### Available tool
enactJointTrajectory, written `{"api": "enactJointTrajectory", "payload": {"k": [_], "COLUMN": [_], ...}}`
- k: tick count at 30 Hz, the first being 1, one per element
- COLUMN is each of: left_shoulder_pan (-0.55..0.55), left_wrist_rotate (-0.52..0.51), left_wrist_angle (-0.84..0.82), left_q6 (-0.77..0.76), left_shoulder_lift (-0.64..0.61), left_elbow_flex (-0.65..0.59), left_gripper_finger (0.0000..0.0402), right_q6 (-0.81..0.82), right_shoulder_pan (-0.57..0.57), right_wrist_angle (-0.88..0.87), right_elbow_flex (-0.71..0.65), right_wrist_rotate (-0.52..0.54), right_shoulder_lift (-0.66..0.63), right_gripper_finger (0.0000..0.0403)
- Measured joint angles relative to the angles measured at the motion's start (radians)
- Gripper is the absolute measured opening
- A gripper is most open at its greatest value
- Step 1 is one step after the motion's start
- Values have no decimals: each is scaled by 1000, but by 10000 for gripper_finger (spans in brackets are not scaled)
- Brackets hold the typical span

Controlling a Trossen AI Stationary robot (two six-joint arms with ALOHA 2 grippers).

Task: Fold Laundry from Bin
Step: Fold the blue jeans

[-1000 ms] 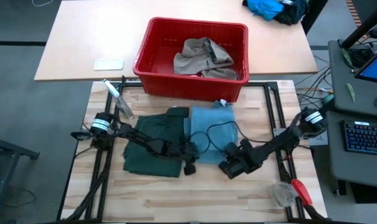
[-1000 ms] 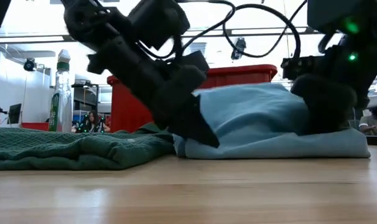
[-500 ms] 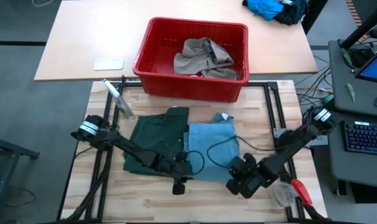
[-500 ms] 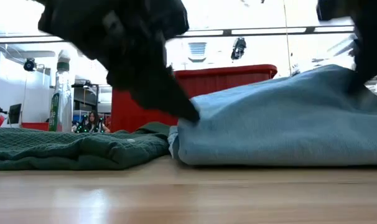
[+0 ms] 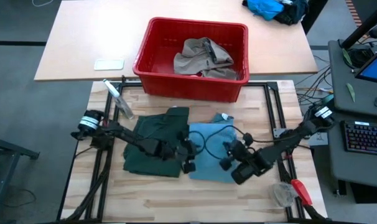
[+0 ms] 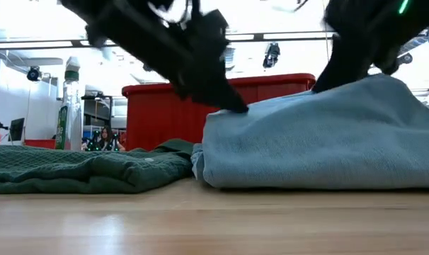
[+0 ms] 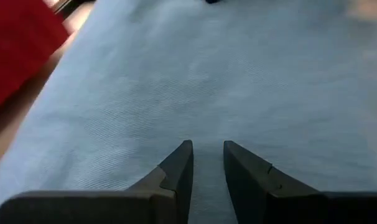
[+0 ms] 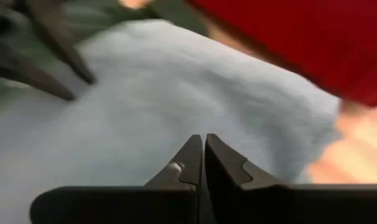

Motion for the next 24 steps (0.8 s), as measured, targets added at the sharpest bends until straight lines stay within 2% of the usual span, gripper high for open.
{"api": "enactJointTrajectory", "payload": {"k": [4,10,17,21,24], "left_shoulder_pan": [53,75,77,76,70], "left_wrist_rotate": [-51,-61,-74,-74,-80], "left_wrist_angle": [2,12,5,-17,-48], "left_q6": [-65,-146,-200,-174,-137], "left_shoulder_lift": [54,109,136,106,69], "left_elbow_flex": [0,0,1,1,12], "left_gripper_finger": [75,75,74,75,75], "right_q6": [21,85,143,94,5], "right_shoulder_pan": [-63,-88,-90,-91,-91], "right_wrist_angle": [46,209,256,216,167], "right_elbow_flex": [-84,-198,-217,-190,-158], "right_wrist_rotate": [61,74,70,41,20], "right_shoulder_lift": [53,140,220,184,110], "right_gripper_finger": [12,12,12,12,12]}}
